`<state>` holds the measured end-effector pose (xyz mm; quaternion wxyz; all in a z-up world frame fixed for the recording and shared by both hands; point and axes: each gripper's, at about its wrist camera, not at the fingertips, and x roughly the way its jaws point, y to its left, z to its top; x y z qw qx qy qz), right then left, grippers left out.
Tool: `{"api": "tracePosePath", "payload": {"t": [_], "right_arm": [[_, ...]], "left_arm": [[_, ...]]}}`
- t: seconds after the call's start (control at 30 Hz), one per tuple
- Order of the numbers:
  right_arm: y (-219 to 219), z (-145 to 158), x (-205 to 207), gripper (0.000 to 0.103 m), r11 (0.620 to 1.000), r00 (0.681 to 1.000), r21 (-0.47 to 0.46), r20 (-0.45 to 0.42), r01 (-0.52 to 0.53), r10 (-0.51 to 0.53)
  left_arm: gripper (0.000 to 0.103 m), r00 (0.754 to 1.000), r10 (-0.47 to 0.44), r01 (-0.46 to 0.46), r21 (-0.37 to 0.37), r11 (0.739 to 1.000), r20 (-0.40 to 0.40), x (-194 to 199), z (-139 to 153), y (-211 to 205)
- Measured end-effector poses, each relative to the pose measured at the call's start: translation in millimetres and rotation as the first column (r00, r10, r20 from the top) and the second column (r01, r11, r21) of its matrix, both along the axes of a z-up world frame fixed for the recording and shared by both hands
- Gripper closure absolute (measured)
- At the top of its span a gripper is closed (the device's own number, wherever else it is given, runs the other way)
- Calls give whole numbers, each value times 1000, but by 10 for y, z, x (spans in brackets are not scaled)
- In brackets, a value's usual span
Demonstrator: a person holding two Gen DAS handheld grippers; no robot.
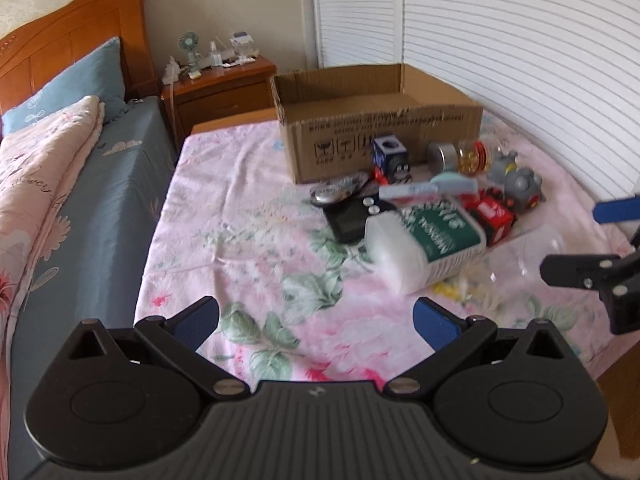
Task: Organize rigid objects
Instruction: 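Move left tool toward the white cotton swab bottle while right tool approaches the clear jar, then grasp the white MEDICAL bottle with left tool while right tool grasps the clear jar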
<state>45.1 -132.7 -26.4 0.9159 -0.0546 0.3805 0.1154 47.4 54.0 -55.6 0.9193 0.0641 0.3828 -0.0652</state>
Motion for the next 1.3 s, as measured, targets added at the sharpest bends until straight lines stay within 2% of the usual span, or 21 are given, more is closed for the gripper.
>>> {"api": "tracePosePath", "payload": {"t": [0.23,0.4,0.67,1.03,1.13,1.3], "right_arm": [[275,-175,137,0,996,1000,-87,4,-3,4],[328,-270,213,0,994,1000,-104,-17,19,-21],[117,-354,209,0,992,996,-108,-53,68,-74],[-159,-526,152,0,989,992,-114,-68,98,-106],[-224,-558,131,0,990,993,-101,-64,95,-102],[-291,-586,118,0,993,995,-84,-58,81,-86]], "left_arm": [[1,998,-51,52,42,998,-25,48,-146,118],[1,996,-75,77,36,996,-49,120,-224,190],[1,991,-115,114,-10,993,-63,230,-219,126],[1,987,-156,151,-105,983,-42,518,-17,-414],[1,987,-157,151,-101,983,-45,632,-28,-628],[1,994,-98,95,-54,994,-46,780,-157,-843]]}}
